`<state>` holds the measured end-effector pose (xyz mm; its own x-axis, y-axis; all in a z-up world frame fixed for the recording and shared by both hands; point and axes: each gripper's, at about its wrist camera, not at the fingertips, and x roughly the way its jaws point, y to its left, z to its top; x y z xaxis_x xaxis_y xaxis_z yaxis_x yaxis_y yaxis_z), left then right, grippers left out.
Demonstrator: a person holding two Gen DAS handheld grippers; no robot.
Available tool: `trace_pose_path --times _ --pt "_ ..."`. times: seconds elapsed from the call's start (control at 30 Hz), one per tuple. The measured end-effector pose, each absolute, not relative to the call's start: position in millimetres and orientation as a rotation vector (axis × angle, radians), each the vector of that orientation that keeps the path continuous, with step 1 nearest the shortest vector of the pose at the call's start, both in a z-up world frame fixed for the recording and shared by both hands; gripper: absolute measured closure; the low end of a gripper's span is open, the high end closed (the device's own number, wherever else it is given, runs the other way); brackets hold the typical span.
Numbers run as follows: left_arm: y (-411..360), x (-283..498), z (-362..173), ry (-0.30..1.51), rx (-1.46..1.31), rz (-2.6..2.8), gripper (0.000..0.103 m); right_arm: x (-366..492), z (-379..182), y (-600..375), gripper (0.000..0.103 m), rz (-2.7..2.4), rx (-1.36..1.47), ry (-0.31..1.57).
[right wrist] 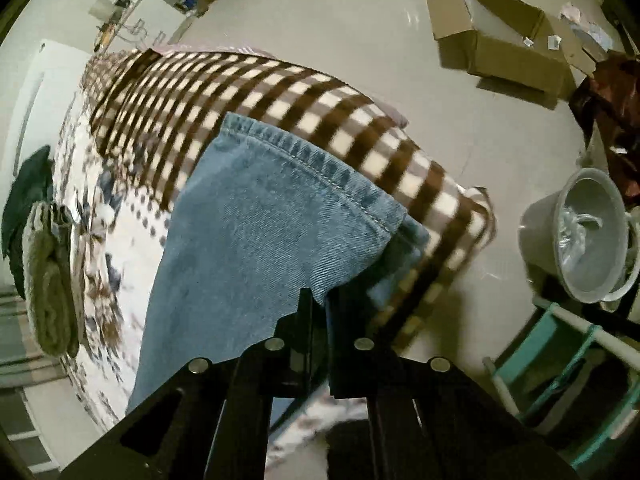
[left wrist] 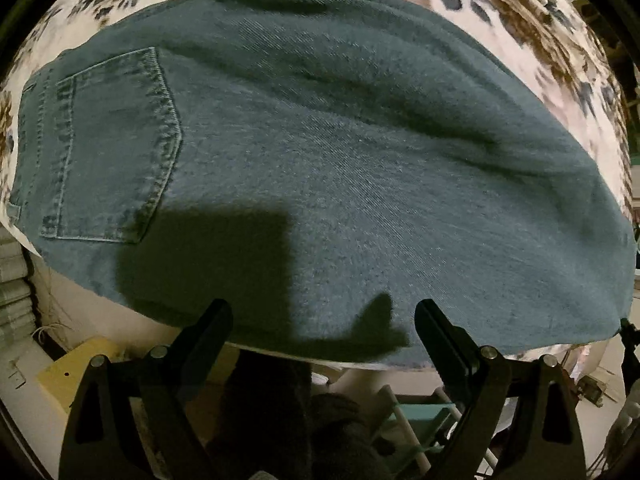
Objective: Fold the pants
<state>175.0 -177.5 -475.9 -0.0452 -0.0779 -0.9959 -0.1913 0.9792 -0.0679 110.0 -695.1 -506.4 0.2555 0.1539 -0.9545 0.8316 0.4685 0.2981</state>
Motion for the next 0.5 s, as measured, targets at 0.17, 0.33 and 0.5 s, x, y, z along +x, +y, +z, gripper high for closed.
trace_pose_path --times 0.17,0.33,0.5 --pt "-162 169 -481 1.627 -0.240 0.114 0.010 100 -535 -710 0.097 -0.610 1.037 1.354" --pt "-136 157 -474 1.609 -0.316 0.137 0.010 101 -545 -711 0.072 -0.568 1.025 1.409" --pt "-69 141 -457 1.557 -0.455 0.240 0.010 104 -515 -655 0.068 -0.380 1.032 1.406"
